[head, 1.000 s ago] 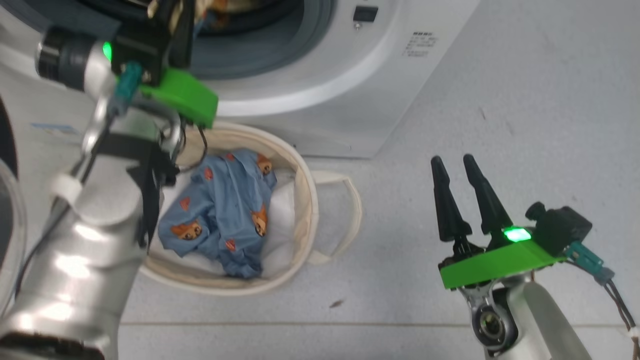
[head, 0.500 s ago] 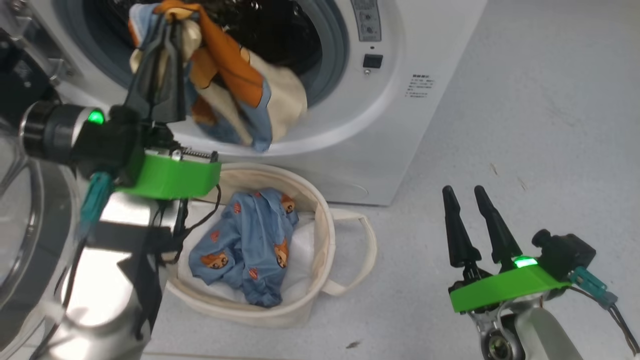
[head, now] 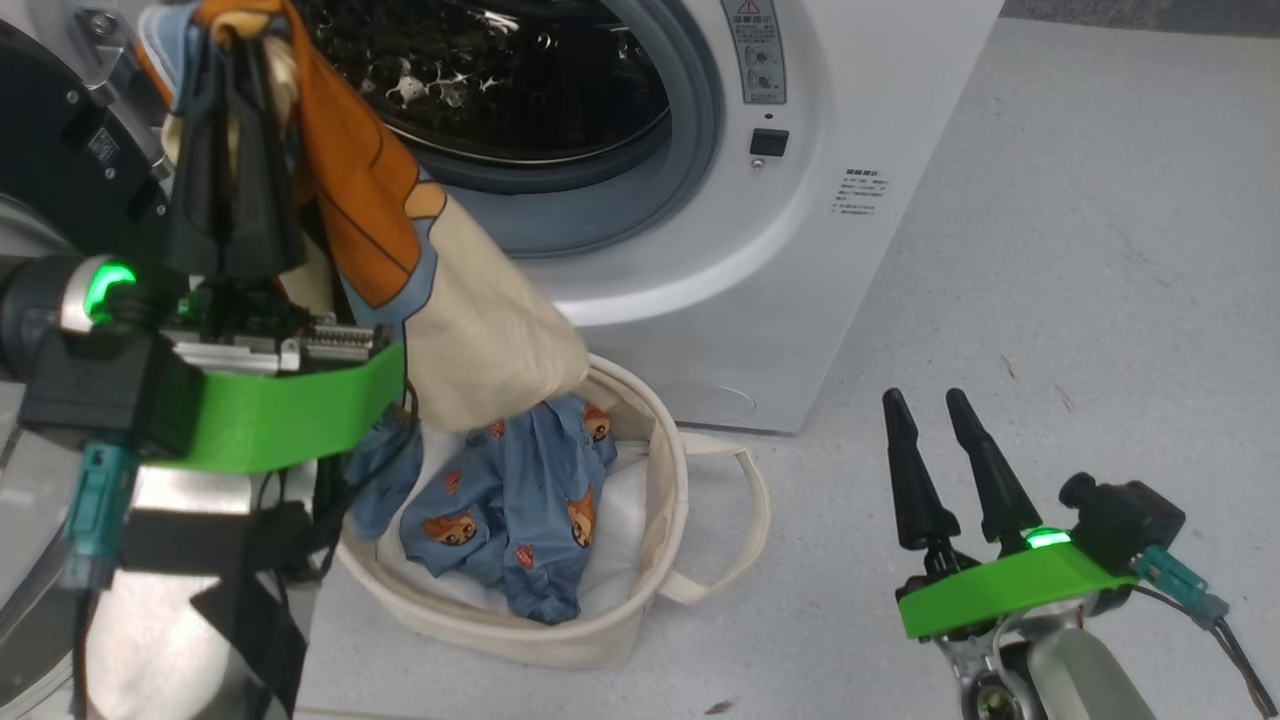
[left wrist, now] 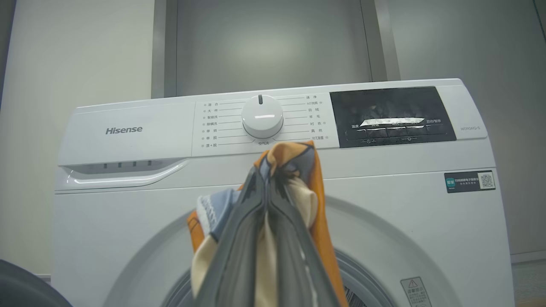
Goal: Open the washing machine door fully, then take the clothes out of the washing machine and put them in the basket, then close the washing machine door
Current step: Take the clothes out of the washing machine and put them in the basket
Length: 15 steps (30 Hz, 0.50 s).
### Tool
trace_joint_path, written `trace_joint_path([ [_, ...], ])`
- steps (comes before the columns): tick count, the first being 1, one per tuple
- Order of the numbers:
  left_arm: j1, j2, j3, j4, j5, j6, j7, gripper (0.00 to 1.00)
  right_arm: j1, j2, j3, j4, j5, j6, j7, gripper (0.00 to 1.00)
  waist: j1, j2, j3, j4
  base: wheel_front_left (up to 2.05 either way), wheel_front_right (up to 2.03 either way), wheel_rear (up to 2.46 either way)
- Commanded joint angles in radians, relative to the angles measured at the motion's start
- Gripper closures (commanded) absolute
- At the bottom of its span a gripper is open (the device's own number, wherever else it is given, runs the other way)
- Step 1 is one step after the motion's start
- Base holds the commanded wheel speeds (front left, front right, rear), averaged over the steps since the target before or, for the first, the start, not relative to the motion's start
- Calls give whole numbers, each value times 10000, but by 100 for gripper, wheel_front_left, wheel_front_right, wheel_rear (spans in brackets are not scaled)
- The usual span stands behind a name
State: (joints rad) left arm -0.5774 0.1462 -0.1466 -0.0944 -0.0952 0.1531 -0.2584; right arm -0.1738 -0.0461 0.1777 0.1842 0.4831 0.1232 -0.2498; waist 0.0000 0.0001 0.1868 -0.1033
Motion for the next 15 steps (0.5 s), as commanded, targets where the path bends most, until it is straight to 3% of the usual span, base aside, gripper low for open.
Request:
trace_joint_path([
  [1,-158,151,344,-398,85,-56,-34,100,42,-41,228,-285,-128,75,-120,0,0,-1,-26,14,0,0,0],
  [15,399,-160,336,109,360,-417,-34,100,159,-41,356,-219,-147,75,-120,0,0,-1,-80,29,0,0,0],
])
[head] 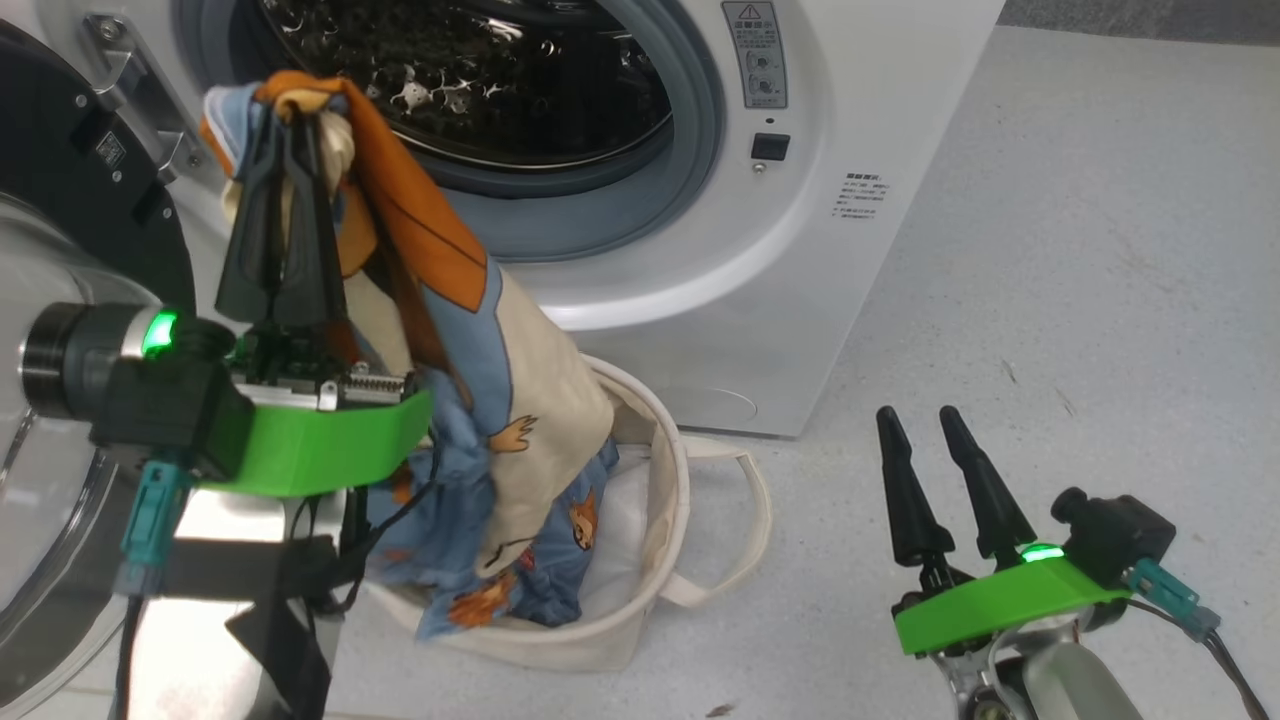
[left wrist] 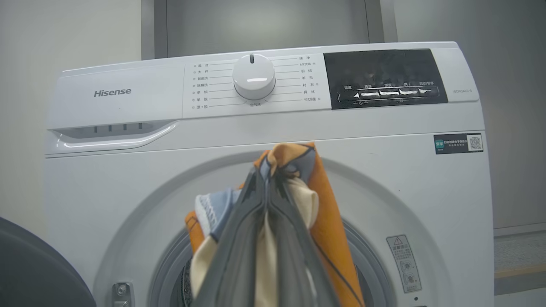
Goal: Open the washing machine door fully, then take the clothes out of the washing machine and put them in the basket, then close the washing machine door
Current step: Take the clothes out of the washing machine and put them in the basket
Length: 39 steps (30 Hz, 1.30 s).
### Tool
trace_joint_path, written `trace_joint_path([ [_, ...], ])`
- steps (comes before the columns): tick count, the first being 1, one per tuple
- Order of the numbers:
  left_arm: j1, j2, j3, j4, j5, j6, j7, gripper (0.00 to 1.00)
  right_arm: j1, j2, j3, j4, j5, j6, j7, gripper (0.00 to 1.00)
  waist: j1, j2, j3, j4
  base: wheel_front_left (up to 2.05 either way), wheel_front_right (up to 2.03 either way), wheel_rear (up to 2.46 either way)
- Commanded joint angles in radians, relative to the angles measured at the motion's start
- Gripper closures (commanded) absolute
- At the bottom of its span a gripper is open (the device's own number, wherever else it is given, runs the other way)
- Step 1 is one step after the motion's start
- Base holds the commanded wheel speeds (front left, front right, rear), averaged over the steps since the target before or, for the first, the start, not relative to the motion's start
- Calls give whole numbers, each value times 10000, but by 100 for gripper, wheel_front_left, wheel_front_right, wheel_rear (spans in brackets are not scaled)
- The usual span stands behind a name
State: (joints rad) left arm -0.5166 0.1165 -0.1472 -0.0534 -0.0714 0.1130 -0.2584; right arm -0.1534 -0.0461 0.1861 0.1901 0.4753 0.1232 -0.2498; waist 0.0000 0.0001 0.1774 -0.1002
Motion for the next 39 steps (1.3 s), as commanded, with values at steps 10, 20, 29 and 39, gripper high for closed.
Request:
trace_joint_path([
  [10,-192,-73,246,175,224,-184,-34,100,-185,-41,406,-345,-66,75,-120,0,0,-1,340,-20,0,0,0],
  [20,-228,-112,306,1426,222,-424,-34,100,-621,-41,306,-521,85,75,-120,0,0,-1,1404,-262,0,0,0],
  [29,-371,-345,89,4100,269,-447,-34,100,-1093,-41,327,-545,139,75,-120,0,0,-1,2248,-566,0,0,0],
  [39,-1470,-183,-113,6908,615,-512,-34,100,-1568,-41,568,-695,309,75,-120,0,0,-1,3354,-1022,0,0,0],
])
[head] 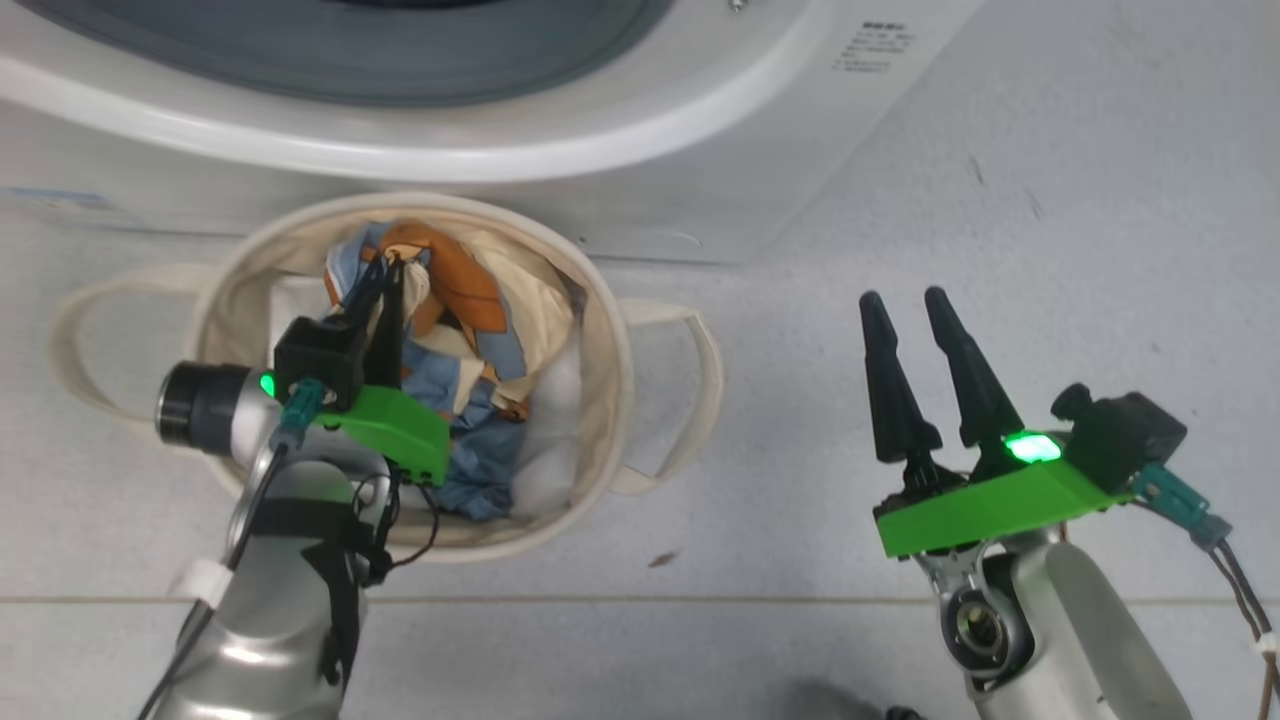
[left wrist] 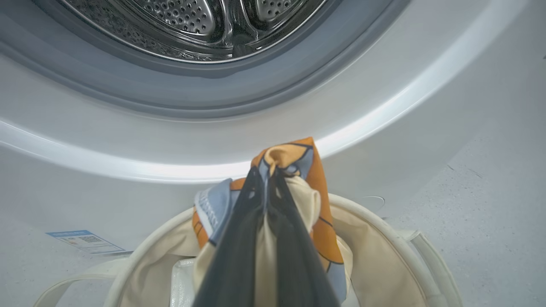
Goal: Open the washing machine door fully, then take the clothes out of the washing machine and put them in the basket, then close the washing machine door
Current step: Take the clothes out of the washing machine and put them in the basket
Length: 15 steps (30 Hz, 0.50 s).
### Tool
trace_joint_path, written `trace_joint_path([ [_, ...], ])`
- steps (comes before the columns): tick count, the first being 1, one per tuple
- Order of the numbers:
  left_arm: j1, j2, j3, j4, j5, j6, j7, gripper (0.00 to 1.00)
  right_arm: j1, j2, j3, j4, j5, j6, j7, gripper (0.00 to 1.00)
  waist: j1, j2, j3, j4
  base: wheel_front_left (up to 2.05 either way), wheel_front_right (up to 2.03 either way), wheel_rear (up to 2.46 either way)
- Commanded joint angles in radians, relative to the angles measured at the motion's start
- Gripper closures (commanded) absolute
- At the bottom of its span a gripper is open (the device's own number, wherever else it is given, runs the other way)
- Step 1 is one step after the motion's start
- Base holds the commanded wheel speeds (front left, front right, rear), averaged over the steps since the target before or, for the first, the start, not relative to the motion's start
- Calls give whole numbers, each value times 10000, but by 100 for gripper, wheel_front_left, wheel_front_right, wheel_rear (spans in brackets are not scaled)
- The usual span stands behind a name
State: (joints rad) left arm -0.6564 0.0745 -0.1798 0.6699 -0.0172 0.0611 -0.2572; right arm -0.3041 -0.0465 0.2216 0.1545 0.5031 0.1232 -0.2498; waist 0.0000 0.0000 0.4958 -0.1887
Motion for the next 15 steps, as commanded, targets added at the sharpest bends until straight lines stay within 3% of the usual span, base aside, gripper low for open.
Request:
trace_joint_path([
  [1,-181,278,188,-133,112,21,-45,100,-105,-37,241,-354,64,75,-120,0,0,0,265,-191,0,0,0],
  [15,-738,616,33,1372,127,203,-45,100,-403,-37,126,-433,278,75,-120,0,0,0,752,-568,0,0,0],
])
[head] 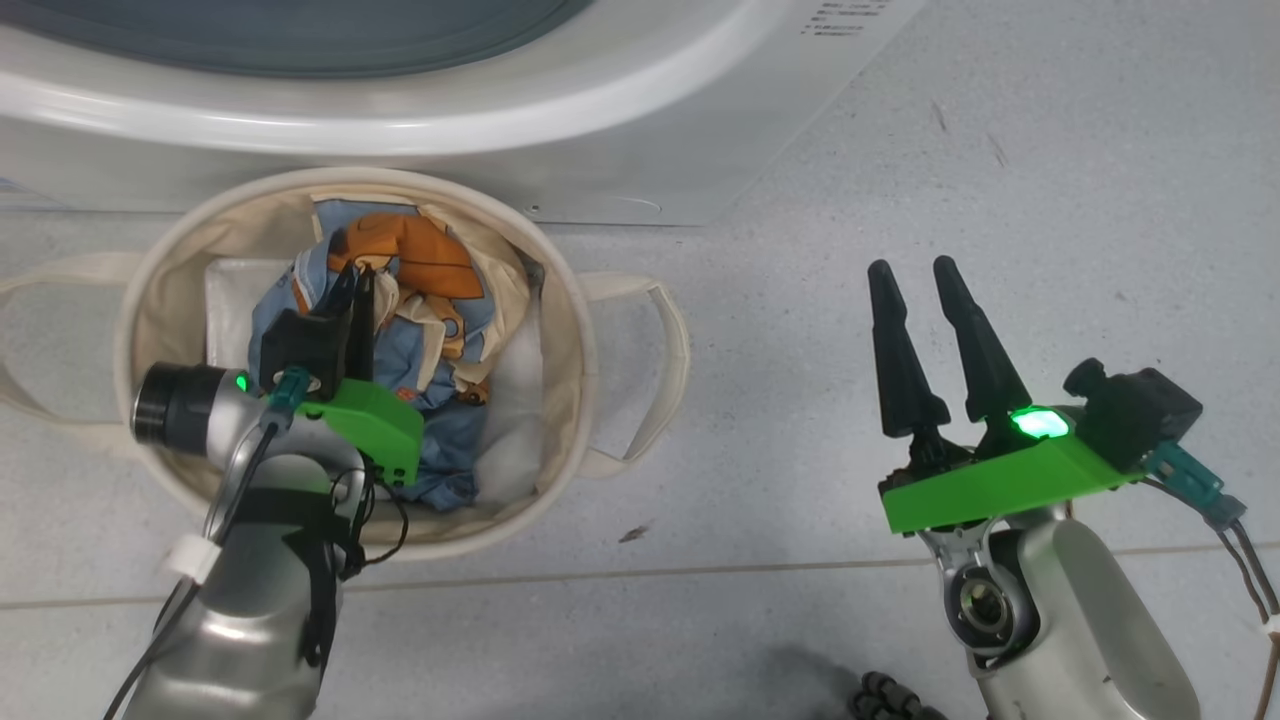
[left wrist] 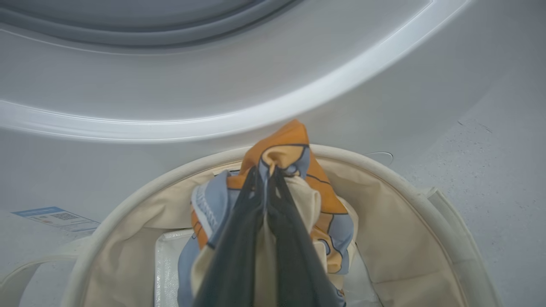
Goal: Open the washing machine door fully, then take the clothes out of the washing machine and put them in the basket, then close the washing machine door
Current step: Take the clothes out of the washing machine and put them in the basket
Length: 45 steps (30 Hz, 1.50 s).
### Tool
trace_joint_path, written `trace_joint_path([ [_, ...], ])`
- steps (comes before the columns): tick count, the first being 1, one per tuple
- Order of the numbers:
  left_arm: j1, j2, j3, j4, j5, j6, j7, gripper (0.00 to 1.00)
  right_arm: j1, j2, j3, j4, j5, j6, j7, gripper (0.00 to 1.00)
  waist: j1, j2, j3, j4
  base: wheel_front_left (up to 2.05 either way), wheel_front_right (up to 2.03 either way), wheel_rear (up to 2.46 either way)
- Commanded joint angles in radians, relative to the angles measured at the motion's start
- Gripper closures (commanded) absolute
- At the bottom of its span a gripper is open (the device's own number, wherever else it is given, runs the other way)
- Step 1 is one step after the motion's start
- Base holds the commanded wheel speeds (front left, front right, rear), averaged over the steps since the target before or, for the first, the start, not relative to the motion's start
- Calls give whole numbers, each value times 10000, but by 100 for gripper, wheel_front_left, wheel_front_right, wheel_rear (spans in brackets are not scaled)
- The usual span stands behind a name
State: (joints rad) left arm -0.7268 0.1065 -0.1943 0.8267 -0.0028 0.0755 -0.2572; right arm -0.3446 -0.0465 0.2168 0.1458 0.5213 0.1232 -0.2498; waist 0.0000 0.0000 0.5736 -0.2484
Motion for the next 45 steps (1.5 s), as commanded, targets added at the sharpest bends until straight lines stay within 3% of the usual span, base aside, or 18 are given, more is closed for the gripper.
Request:
trace_joint_path([
  [1,-19,295,160,-169,-15,81,-45,100,-2,-37,174,-347,92,75,-120,0,0,0,-48,59,0,0,0],
  [2,1,280,150,-127,-24,112,-45,54,-2,-37,168,-344,78,75,-120,0,0,0,-80,101,0,0,0],
  [3,24,253,141,-47,-36,151,-45,0,2,-37,162,-334,55,75,-120,0,0,0,-128,152,0,0,0],
  [8,116,102,-117,999,-114,-243,-45,0,58,-37,124,-289,-66,75,-120,0,0,0,-464,407,0,0,0],
  [13,306,21,-138,930,-226,-200,-45,0,134,-37,40,-273,-208,75,-120,0,0,0,-946,693,0,0,0],
  [34,3389,-519,410,-4537,-1218,-345,-45,0,1351,-37,-517,-210,-760,75,-120,0,0,0,-3590,1706,0,0,0],
  [39,4036,-547,652,-5380,-1175,28,-45,0,1597,-37,-525,-160,-847,75,-120,0,0,0,-4025,1739,0,0,0],
  [45,4835,-556,674,-5771,-1011,169,-45,0,2028,-37,-577,-67,-837,75,-120,0,0,0,-4652,1754,0,0,0],
])
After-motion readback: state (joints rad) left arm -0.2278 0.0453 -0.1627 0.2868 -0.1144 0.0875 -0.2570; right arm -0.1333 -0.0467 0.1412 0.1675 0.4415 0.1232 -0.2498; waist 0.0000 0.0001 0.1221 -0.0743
